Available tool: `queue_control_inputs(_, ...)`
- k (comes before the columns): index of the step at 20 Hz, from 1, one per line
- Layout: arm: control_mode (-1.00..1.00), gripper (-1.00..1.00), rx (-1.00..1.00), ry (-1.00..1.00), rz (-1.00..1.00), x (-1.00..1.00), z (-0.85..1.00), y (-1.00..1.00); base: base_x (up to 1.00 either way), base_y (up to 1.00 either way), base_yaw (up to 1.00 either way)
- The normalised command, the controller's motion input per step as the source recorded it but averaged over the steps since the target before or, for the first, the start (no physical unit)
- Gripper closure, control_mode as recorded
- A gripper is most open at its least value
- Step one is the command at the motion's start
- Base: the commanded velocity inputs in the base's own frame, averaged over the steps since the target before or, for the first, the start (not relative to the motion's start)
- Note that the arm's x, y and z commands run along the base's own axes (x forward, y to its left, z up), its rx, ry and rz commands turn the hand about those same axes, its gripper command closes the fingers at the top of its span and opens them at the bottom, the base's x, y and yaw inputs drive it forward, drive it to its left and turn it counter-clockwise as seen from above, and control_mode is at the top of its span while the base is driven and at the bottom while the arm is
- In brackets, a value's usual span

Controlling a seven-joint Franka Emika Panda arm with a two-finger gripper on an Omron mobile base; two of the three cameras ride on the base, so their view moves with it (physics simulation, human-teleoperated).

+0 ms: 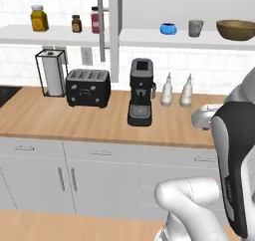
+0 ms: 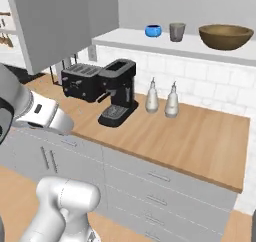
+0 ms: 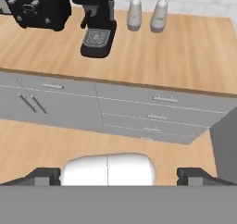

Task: Gather all objects into one cabinet and sort the glasses and bowls to opposite sides.

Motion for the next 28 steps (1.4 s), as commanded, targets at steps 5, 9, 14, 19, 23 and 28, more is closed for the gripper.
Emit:
queue_control_inputs(5, 1.0, -1.0, 0.0, 0.0, 0.0, 0.0, 0.0, 0.0, 0.0, 0.47, 0.72)
queue_control_inputs(9, 1.0, -1.0, 0.0, 0.0, 0.0, 0.0, 0.0, 0.0, 0.0, 0.44, 0.72)
queue_control_inputs(14, 1.0, -1.0, 0.0, 0.0, 0.0, 0.0, 0.0, 0.0, 0.0, 0.51, 0.69)
queue_control_inputs(19, 1.0, -1.0, 0.0, 0.0, 0.0, 0.0, 0.0, 0.0, 0.0, 0.59, 0.65)
queue_control_inputs(23, 1.0, -1.0, 0.0, 0.0, 0.0, 0.0, 0.0, 0.0, 0.01, 0.48, 0.61)
queue_control_inputs(28, 1.0, -1.0, 0.0, 0.0, 0.0, 0.0, 0.0, 0.0, 0.46, 0.12, 0.5)
